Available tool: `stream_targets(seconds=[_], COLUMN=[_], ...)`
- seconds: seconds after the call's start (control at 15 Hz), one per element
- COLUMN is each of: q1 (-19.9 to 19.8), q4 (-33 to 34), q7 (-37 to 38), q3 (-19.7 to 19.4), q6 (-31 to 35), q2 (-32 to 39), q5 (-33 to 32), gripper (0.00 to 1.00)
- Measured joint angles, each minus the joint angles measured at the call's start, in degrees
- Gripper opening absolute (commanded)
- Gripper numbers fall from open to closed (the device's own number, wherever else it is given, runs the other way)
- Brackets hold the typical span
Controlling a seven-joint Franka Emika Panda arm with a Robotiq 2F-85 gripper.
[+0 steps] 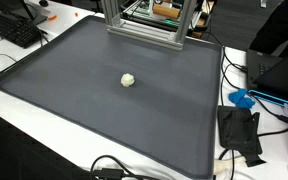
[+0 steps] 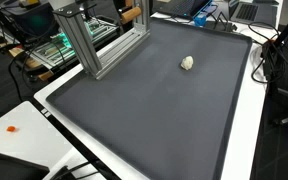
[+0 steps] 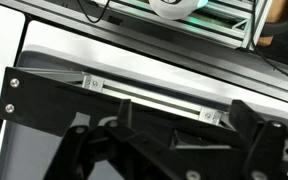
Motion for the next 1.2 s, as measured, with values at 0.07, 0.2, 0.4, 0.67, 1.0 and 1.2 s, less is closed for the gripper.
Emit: stream_targets(seconds=[0.07, 0.2, 0.4, 0.67, 1.0, 1.2], q1=[0.0, 0.0, 0.0, 0.1, 0.1, 0.1], q4=[0.0, 0.0, 0.0, -0.5, -2.7, -4.7], q7=[0.0, 0.0, 3.0, 9.8, 15.1, 17.2], q3=[0.0, 0.0, 0.2, 2.0, 5.1, 5.5], q6=[0.0, 0.0, 2.1, 10.1, 18.1, 20.9], q2=[0.0, 0.0, 0.0, 0.0, 0.2, 0.4], q5=[0.0, 0.0, 2.1, 6.6, 7.0, 7.0], gripper=[1.0, 1.0, 1.0, 1.0, 1.0, 1.0])
